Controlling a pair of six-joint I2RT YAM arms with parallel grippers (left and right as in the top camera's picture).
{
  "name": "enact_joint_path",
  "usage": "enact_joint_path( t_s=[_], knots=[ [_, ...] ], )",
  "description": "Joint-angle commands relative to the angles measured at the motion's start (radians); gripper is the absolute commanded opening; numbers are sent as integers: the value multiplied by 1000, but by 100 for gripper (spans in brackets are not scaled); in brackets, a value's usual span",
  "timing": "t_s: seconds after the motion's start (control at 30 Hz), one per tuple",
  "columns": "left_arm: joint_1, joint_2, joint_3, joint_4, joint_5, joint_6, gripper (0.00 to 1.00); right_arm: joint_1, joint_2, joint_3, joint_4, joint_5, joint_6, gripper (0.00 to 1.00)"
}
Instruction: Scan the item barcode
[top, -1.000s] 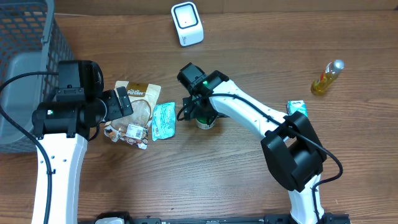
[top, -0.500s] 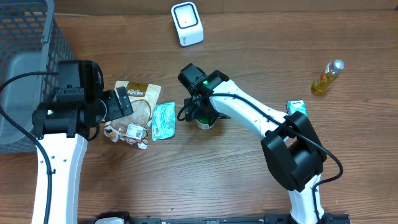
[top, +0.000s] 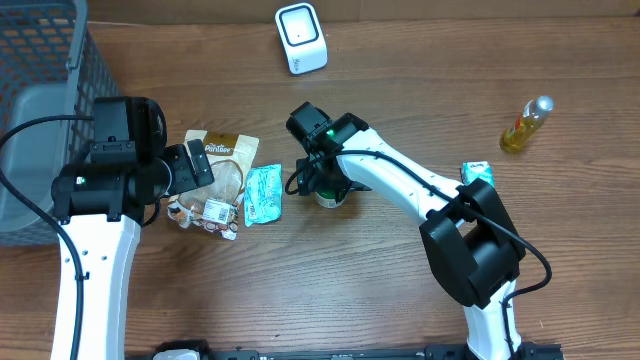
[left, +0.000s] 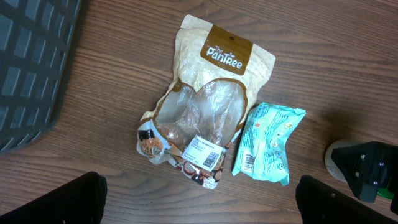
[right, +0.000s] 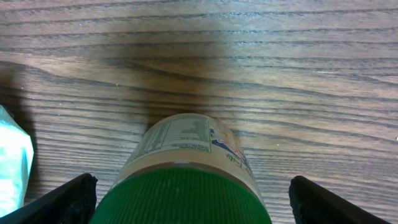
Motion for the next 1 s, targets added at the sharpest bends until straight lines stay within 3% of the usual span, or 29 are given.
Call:
enact_joint_path(
  t_s=[0.0,0.47,0.97],
  knots=[
    [-7,2,10,1,-6,9,99,-4,17,0,7,-3,3,96],
    [-7,2,10,1,-6,9,99,-4,42,0,6,-4,3,93],
    [-7,2,10,1,-6,9,100,-4,43,0,6,-3,3,80]
  ],
)
